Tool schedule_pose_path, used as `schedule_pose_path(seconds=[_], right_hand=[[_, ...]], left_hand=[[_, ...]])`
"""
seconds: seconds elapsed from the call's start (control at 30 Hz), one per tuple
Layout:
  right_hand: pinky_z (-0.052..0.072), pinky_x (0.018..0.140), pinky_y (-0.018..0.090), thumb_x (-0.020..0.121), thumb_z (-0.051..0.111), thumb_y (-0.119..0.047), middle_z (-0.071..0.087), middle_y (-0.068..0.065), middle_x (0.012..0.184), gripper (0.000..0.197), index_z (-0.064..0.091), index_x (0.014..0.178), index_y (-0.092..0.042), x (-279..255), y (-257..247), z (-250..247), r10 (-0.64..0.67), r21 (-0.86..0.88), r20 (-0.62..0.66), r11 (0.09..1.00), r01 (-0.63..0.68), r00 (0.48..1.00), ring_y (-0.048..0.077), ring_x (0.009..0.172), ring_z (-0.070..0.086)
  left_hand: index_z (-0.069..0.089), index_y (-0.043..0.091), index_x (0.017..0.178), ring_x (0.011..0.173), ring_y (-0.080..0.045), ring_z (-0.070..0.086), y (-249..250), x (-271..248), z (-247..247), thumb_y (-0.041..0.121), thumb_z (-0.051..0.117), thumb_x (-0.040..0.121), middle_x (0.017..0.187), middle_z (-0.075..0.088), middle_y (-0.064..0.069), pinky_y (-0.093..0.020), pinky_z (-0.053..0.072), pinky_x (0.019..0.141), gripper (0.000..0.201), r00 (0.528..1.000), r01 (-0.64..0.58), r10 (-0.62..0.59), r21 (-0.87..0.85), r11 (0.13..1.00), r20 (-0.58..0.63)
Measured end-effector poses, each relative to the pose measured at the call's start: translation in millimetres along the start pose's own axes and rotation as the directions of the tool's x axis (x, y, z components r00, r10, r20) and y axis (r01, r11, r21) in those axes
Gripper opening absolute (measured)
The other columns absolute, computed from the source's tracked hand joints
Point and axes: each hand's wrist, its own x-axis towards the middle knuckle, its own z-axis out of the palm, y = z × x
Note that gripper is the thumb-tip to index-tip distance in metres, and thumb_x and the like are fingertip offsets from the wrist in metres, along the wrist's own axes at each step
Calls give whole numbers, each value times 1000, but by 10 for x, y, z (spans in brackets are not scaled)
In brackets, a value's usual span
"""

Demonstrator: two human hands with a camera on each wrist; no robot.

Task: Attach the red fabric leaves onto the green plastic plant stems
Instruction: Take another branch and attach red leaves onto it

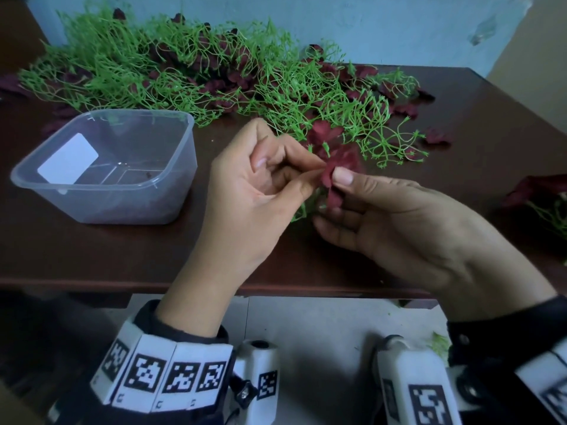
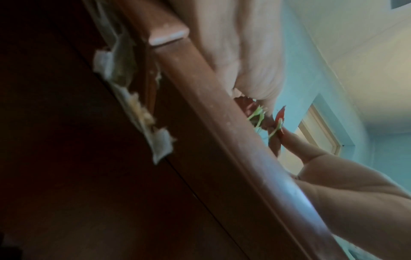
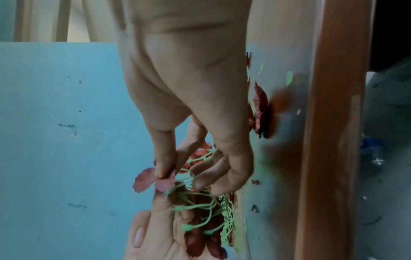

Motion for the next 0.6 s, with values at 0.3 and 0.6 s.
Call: schedule_pose_path(seconds=[0.3, 0.6], right_hand=[[53, 85, 30, 69, 76, -5, 72, 6, 79, 12, 73, 79, -11, -75, -17, -41, -258, -102, -17, 962, 254, 966, 16, 77, 67], [48, 51, 14, 70, 78, -5, 77, 13, 85, 26, 73, 96, -2, -146, 11, -55, -423, -422, 52, 811, 404, 904, 10, 69, 71]], left_hand=[[30, 18, 81, 83, -18, 52, 1, 4, 106, -13, 57, 95, 82, 60, -5, -34, 44, 74, 44, 997, 50, -49, 24, 998, -51], [34, 18, 80, 73, -12, 58, -45, 25, 133, -2, 60, 93, 78, 50, -7, -24, 53, 65, 35, 963, 203, -247, -315, 927, -107]])
